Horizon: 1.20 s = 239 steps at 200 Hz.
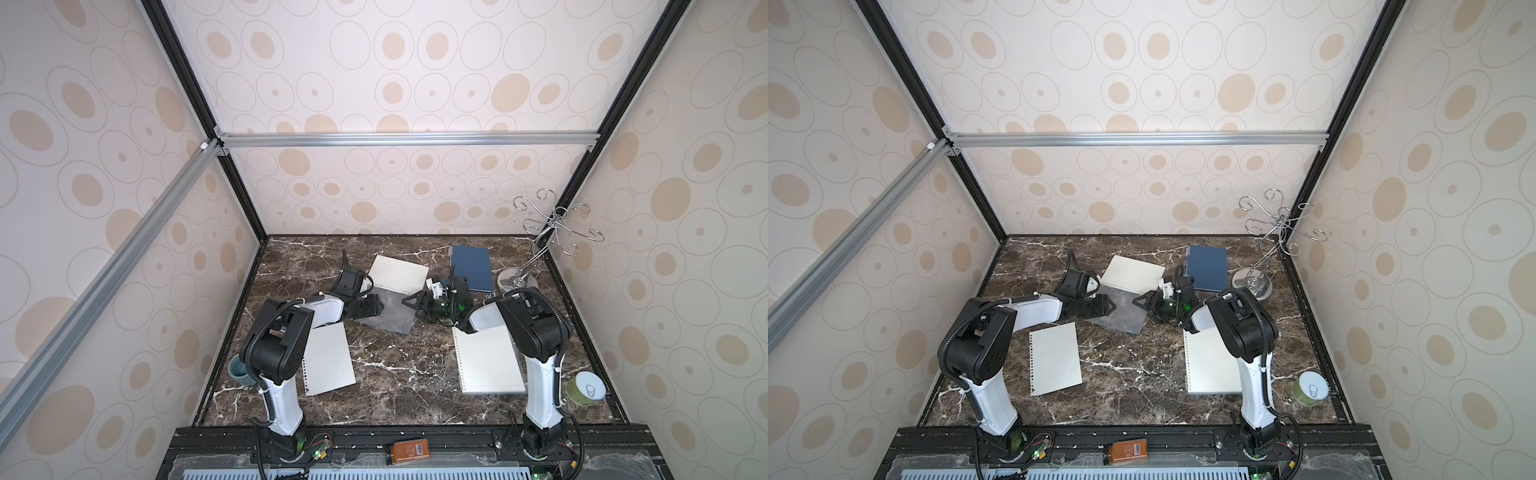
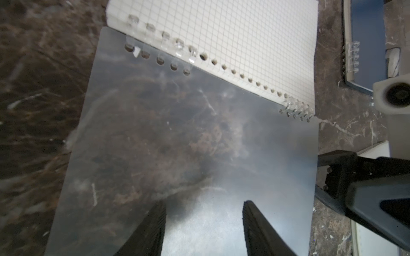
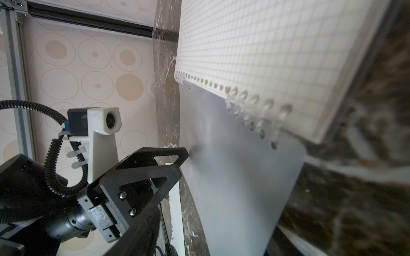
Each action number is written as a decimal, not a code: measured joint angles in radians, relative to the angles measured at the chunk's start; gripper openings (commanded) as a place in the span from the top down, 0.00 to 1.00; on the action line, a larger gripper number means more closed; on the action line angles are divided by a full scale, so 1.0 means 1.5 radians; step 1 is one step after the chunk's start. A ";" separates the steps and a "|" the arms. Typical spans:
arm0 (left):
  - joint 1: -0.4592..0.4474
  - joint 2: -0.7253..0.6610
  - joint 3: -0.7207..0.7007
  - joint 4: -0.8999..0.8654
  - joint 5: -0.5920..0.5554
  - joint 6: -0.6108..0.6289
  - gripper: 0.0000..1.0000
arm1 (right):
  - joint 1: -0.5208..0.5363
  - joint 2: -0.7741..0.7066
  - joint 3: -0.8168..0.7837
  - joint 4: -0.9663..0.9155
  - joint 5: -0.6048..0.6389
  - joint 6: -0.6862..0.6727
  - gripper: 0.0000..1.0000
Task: Tear off pages from different notebooks
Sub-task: Close the notebook at the center of the board.
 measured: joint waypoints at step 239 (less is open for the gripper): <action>0.004 -0.280 0.012 -0.045 -0.061 -0.011 0.38 | -0.018 0.000 0.161 -0.033 -0.009 0.110 0.34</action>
